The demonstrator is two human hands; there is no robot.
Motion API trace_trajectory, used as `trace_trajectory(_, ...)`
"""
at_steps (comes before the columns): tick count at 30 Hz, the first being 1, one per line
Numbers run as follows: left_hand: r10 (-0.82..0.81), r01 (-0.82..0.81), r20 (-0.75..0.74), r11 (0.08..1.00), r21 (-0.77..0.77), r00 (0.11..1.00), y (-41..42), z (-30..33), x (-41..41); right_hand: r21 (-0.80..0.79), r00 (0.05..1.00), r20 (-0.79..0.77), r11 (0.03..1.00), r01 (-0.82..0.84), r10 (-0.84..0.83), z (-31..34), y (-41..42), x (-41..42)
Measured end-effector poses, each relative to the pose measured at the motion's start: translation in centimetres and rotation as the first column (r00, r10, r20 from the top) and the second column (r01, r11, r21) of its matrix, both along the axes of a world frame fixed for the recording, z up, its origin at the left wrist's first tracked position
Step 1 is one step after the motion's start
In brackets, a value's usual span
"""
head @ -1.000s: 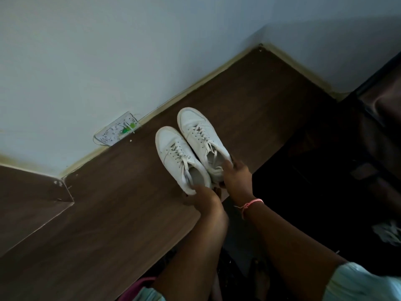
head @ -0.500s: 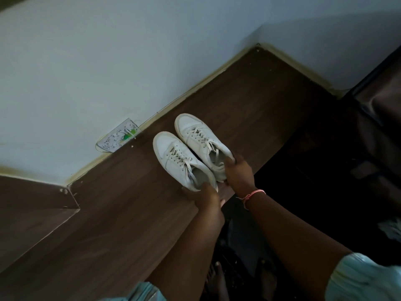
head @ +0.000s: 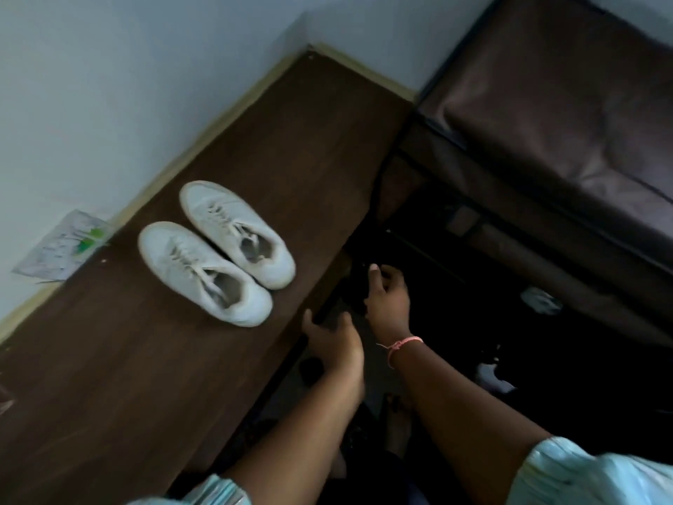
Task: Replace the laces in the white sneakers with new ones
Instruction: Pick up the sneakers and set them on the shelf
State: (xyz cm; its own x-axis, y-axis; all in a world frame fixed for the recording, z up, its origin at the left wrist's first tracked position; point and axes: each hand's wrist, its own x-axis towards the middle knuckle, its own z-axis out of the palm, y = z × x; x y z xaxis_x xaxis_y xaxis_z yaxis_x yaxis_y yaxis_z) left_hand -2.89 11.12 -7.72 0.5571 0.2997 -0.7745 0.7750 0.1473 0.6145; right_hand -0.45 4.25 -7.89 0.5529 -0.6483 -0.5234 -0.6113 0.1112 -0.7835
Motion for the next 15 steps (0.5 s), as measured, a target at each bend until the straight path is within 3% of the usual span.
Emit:
trace_trajectory(3,-0.263,0.263,0.038,0.965,-0.007,0.964,-3.7,0.8,-1.5,-0.060,0.989,-0.022,0.988,0.141,-0.143,-1.9,-6.4,-3.9)
trace_trajectory(6,-0.544,0.542,0.082,0.839,0.049,0.835,-7.4,0.5,-2.0,-0.177,0.940,-0.022,0.927,0.332,-0.341,-5.5,-12.7,-7.6)
trace_trajectory(10,-0.803,0.790,0.160,0.595,0.145,0.575,-13.5,-1.2,-2.6,-0.378,0.907,0.017,0.837,0.395,-0.420,-6.2,-18.8,-11.2)
trace_trajectory(15,-0.928,0.912,0.283,0.316,0.260,0.241,-21.6,-5.2,-3.6,-0.261,0.753,0.233,0.706,0.658,-0.616,-8.2,-24.4,-13.7)
